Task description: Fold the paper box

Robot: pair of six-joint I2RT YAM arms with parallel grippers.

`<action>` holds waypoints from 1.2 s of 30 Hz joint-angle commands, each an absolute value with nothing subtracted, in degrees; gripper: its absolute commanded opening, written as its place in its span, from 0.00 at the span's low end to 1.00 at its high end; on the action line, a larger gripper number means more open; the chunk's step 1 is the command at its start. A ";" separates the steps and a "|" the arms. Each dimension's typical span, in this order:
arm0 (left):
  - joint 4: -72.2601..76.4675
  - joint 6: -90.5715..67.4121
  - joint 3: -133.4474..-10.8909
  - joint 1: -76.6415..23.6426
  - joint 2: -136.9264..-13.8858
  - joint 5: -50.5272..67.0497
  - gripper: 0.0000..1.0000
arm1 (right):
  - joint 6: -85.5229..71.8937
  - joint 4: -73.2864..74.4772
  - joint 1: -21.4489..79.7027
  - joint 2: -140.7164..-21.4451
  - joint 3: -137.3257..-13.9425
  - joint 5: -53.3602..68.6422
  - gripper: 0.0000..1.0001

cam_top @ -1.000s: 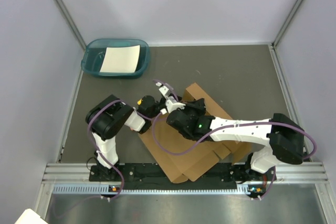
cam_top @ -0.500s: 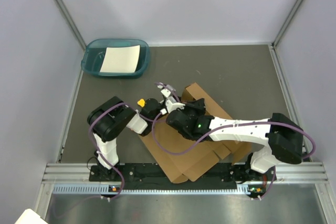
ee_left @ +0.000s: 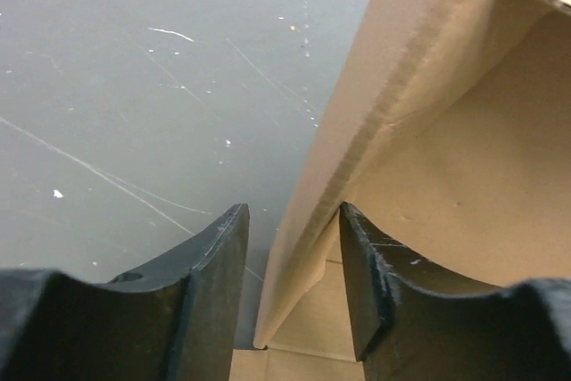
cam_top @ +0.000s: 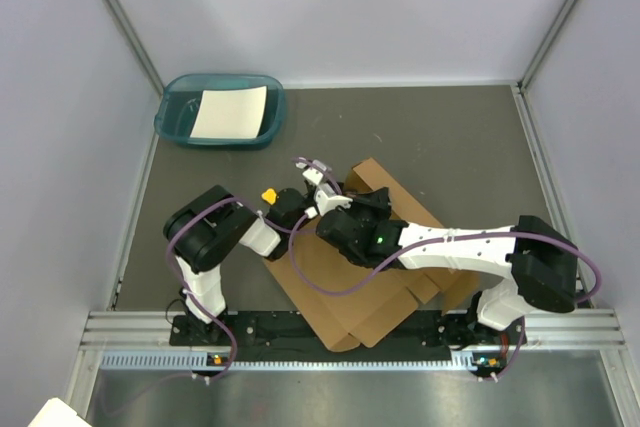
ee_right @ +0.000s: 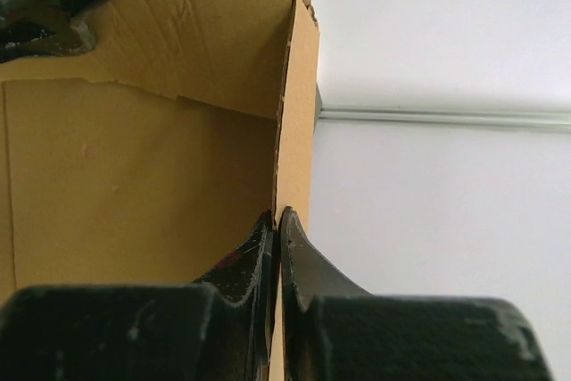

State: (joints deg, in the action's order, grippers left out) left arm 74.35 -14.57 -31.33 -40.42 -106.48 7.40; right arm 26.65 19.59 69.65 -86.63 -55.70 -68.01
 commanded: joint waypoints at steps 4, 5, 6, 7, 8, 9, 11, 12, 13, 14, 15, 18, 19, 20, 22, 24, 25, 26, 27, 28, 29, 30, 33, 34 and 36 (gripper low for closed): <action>87.10 -13.54 -32.95 -39.37 -103.80 2.37 0.72 | 20.30 22.76 71.10 -88.95 -54.67 -52.38 0.00; 86.93 -13.54 -33.22 -39.37 -103.71 3.50 0.72 | 20.30 22.76 71.10 -89.03 -54.67 -52.21 0.00; 86.92 -13.54 -33.57 -39.29 -103.71 4.04 0.71 | 20.22 22.76 71.19 -89.03 -54.58 -52.21 0.00; 86.66 -13.54 -34.36 -39.37 -103.71 4.39 0.69 | 20.13 22.76 71.10 -89.03 -54.58 -52.21 0.00; 86.40 -13.45 -34.63 -39.55 -103.71 4.66 0.63 | 20.13 22.76 71.19 -89.03 -54.58 -52.12 0.00; 86.14 -13.10 -35.15 -39.72 -103.71 4.75 0.58 | 20.04 22.76 71.10 -89.12 -54.58 -52.12 0.00; 86.22 -12.92 -35.51 -40.08 -103.97 4.83 0.35 | 20.13 22.85 71.10 -89.12 -54.58 -52.12 0.00; 86.57 -12.92 -35.51 -40.17 -104.06 4.92 0.24 | 20.13 22.76 71.10 -89.21 -54.58 -52.03 0.00; 87.44 -12.66 -35.42 -40.34 -104.24 4.66 0.16 | 19.95 22.76 71.19 -89.21 -54.58 -52.03 0.00; 87.36 -12.66 -35.42 -40.69 -104.24 4.40 0.05 | 19.86 22.68 71.10 -89.21 -54.58 -52.03 0.00; 87.28 -12.57 -35.42 -40.87 -104.24 3.96 0.00 | 19.95 22.76 71.19 -89.12 -54.49 -52.12 0.00; 88.06 -12.66 -34.98 -41.04 -104.33 4.22 0.00 | 19.95 22.85 71.19 -88.95 -54.40 -52.21 0.00; 88.41 -12.83 -34.81 -40.96 -104.24 4.48 0.00 | 19.86 22.85 71.19 -88.95 -54.40 -52.03 0.00; 89.29 -12.83 -34.80 -40.96 -104.15 4.40 0.07 | 19.86 22.85 71.10 -88.95 -54.49 -52.12 0.00; 89.73 -12.83 -34.80 -40.96 -104.06 4.74 0.43 | 19.78 22.85 71.19 -89.03 -54.49 -51.86 0.00; 90.26 -12.66 -35.07 -40.96 -103.71 4.57 0.52 | 19.69 22.94 71.10 -89.03 -54.49 -51.86 0.00; 90.18 -12.48 -35.16 -40.96 -103.62 4.57 0.55 | 19.69 22.94 71.19 -89.12 -54.49 -51.94 0.00; 90.18 -12.39 -35.42 -40.96 -103.45 4.74 0.55 | 19.69 22.94 71.10 -89.03 -54.49 -51.77 0.00; 89.65 -12.04 -36.03 -40.96 -103.45 4.83 0.55 | 19.69 22.94 71.10 -89.03 -54.49 -51.77 0.00; 89.21 -11.87 -36.47 -40.96 -103.27 5.27 0.55 | 19.77 22.94 71.10 -89.12 -54.49 -51.77 0.00; 88.69 -11.69 -36.91 -40.96 -103.27 5.80 0.55 | 19.69 22.94 71.19 -89.21 -54.49 -51.68 0.00; 88.25 -11.78 -37.70 -40.96 -103.27 5.89 0.54 | 19.69 22.94 71.10 -89.21 -54.58 -51.68 0.00; 87.80 -12.39 -39.19 -41.04 -104.32 6.94 0.50 | 19.42 22.94 71.10 -89.30 -54.67 -51.59 0.00; 87.80 -12.48 -39.37 -41.13 -105.11 7.12 0.47 | 19.34 22.94 71.19 -89.30 -54.67 -51.42 0.00; 87.71 -12.57 -39.72 -41.31 -105.99 7.29 0.28 | 19.34 23.03 71.19 -89.12 -54.67 -51.42 0.00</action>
State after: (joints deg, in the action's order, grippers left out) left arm 73.06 -12.56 -36.62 -41.10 -106.24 7.35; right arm 25.89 20.01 69.69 -86.65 -55.99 -67.66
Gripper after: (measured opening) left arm 0.399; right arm 0.008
